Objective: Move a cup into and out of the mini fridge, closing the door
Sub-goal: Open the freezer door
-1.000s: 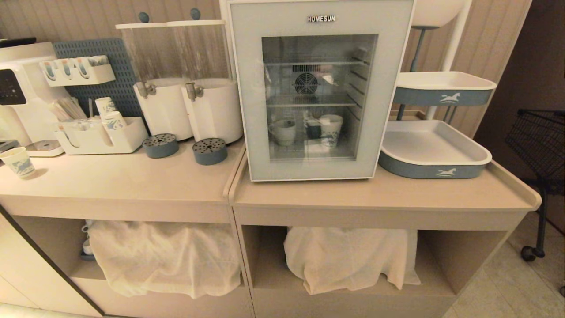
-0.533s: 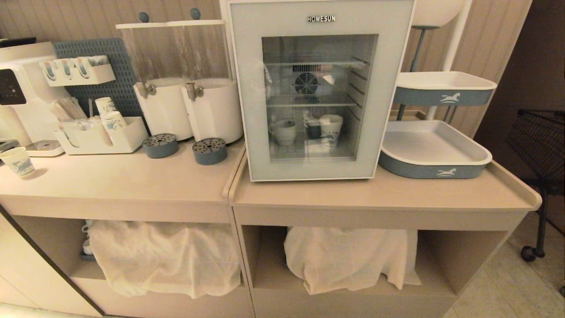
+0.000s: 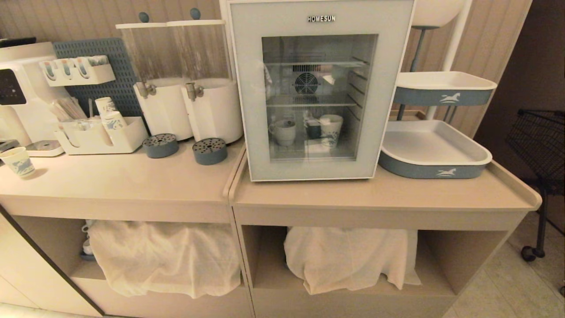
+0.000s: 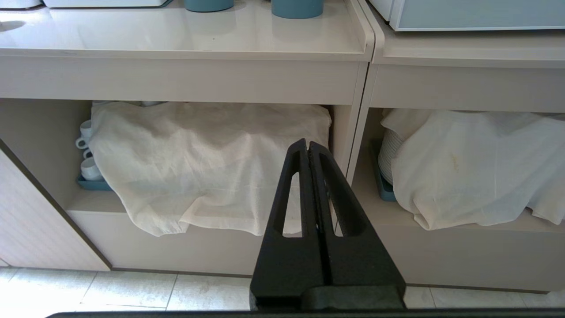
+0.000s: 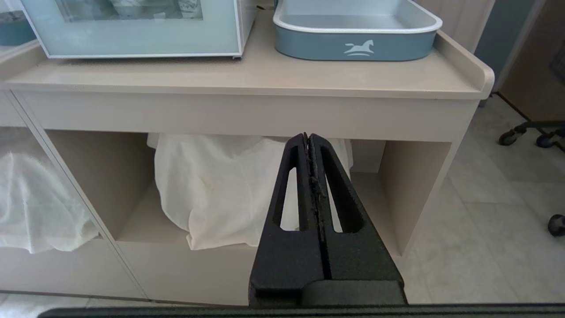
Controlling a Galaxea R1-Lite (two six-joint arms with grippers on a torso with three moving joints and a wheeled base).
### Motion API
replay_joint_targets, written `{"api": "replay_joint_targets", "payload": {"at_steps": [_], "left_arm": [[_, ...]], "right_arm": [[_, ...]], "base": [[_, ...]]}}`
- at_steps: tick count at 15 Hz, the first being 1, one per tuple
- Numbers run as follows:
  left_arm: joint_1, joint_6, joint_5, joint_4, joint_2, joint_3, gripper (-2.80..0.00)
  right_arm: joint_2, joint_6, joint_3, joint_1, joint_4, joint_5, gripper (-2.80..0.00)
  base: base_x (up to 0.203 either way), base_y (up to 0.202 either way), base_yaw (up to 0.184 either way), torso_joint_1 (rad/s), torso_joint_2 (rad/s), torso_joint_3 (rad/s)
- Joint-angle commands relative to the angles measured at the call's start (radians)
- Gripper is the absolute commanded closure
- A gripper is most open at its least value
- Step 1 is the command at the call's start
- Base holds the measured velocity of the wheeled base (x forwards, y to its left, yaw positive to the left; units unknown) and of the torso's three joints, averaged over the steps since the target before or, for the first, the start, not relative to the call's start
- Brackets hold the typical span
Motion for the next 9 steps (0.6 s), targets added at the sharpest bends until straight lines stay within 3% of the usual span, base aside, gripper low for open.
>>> {"api": "replay_joint_targets", "payload": {"at_steps": [1,9], "left_arm": [[0.000,0.000,0.000,-0.001,0.002,0.000,0.00],[0.000,0.000,0.000,0.000,0.000,0.000,0.00]], "right_arm": [[0.003,0.005,0.015,0.000,-0.001,-0.002,0.00],[0.003,0.016,0.015,-0.001,-0.001,-0.002,0.00]], "base": [[0.000,0.000,0.000,0.000,0.00,0.000],[0.000,0.000,0.000,0.000,0.00,0.000]]}}
